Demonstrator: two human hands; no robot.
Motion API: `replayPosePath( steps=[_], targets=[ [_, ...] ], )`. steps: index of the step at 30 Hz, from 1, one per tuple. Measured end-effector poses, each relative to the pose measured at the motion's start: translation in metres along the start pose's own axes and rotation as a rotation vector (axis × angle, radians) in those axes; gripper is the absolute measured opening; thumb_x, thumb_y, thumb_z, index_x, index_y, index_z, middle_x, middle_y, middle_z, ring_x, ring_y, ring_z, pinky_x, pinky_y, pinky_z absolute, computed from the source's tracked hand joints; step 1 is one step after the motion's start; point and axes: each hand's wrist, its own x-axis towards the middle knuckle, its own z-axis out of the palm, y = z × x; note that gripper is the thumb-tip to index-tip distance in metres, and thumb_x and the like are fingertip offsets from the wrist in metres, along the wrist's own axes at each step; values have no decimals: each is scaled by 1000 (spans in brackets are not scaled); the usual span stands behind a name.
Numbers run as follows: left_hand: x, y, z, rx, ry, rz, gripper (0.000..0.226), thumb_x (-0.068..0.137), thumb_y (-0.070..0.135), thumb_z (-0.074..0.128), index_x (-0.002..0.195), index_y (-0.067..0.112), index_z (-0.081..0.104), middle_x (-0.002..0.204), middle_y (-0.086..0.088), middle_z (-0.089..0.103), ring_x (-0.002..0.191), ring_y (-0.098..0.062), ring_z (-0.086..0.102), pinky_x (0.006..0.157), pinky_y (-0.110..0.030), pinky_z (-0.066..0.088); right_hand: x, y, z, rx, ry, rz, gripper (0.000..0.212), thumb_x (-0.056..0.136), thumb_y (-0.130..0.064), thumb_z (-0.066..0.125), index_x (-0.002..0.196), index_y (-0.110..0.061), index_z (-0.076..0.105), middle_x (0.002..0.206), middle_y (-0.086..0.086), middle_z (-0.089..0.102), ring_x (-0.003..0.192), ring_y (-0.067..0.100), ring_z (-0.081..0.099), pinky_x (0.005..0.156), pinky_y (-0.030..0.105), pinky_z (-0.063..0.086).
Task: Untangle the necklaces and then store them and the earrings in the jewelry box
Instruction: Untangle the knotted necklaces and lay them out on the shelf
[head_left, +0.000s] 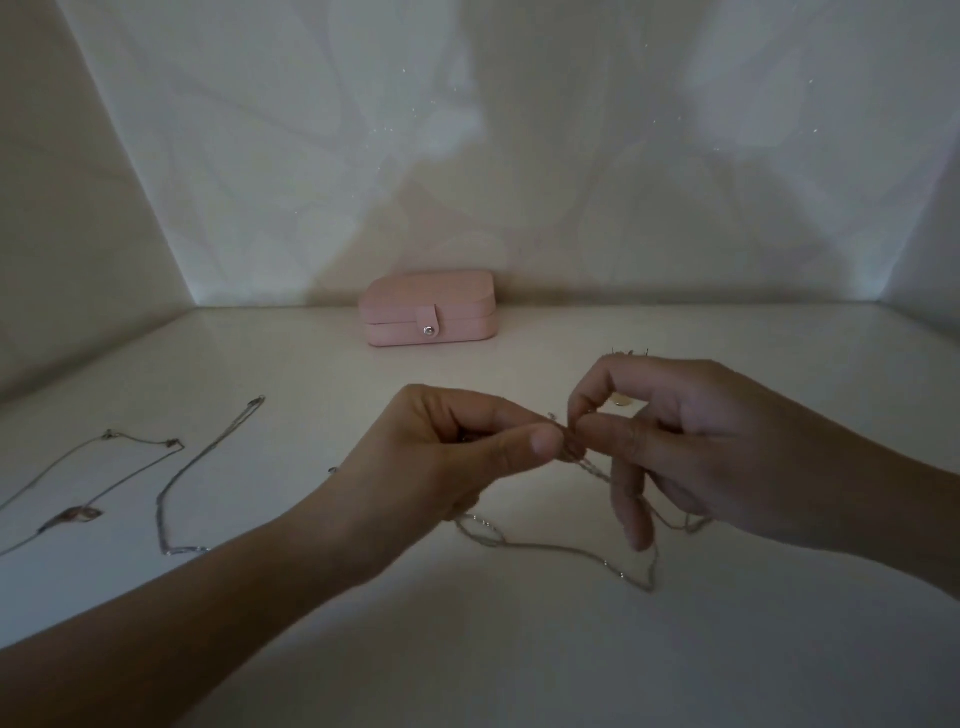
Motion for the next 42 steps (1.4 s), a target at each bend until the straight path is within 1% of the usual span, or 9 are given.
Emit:
replayPosePath(
  steps=[5,7,9,16,21,29,34,40,42],
  targets=[
    [1,2,-3,62,-6,24,12,74,23,78,70,13,73,60,6,61,44,1,36,46,-9,30,0,6,7,-65,-22,46,25,86,-49,39,88,-26,48,65,-13,69,39,6,42,46,22,36],
    [1,-2,-6,83,-19,27,13,75,35,71,71,22,73,62,6,55,48,-1,32,47,-11,29,0,8,9,-4,-99,102,25,93,-45,36,94,-22,46,84,3,75,41,4,49,46,12,34],
    [2,-3,-7,52,-40,20,17,77,39,63,73,25,70,61,11,50,50,-3,31,48,-11,29,0,9,11,35,-171,147,26,101,-35,32,102,-11,42,74,15,72,45,14,56,47,14,32],
    [3,-7,-9,20,-67,-2,21,87,26,55,80,10,67,84,-5,71,72,-13,61,65,-21,49,4,14,1,134,-64,20,22,94,-36,46,82,-19,53,61,3,61,41,12,31,42,20,26],
    [1,-4,-5,-14,-138,-75,8,72,29,74,68,22,70,74,-2,72,44,-5,35,45,-15,30,4,6,-9,400,104,-6,19,81,-30,54,76,-18,67,42,1,35,37,8,25,39,18,20],
    [-2,3,-4,-35,-197,-79,14,59,31,84,66,28,72,65,4,70,50,-4,47,45,-19,22,0,-2,-18,742,-82,67,31,71,-25,60,97,-22,78,35,-12,27,33,4,10,39,20,9],
    [-3,5,-5,-86,-228,-92,24,57,42,85,68,27,70,66,6,69,64,-19,50,56,-26,26,0,2,-24,737,-310,-2,46,78,-20,70,124,-24,65,41,-18,37,32,-1,22,38,15,18],
    [-3,6,-4,-114,-243,-128,26,56,41,88,70,30,68,65,9,66,62,-11,51,64,-43,12,0,3,-25,623,-260,-40,59,68,-8,66,122,-33,66,43,-10,28,35,0,20,39,9,31],
    [-4,7,-3,-139,-255,-146,24,58,27,88,69,31,67,64,11,63,61,-9,52,62,-27,17,0,5,-25,620,-249,-44,61,67,-7,66,123,-32,65,43,-10,30,34,-1,24,39,10,30]
  ],
)
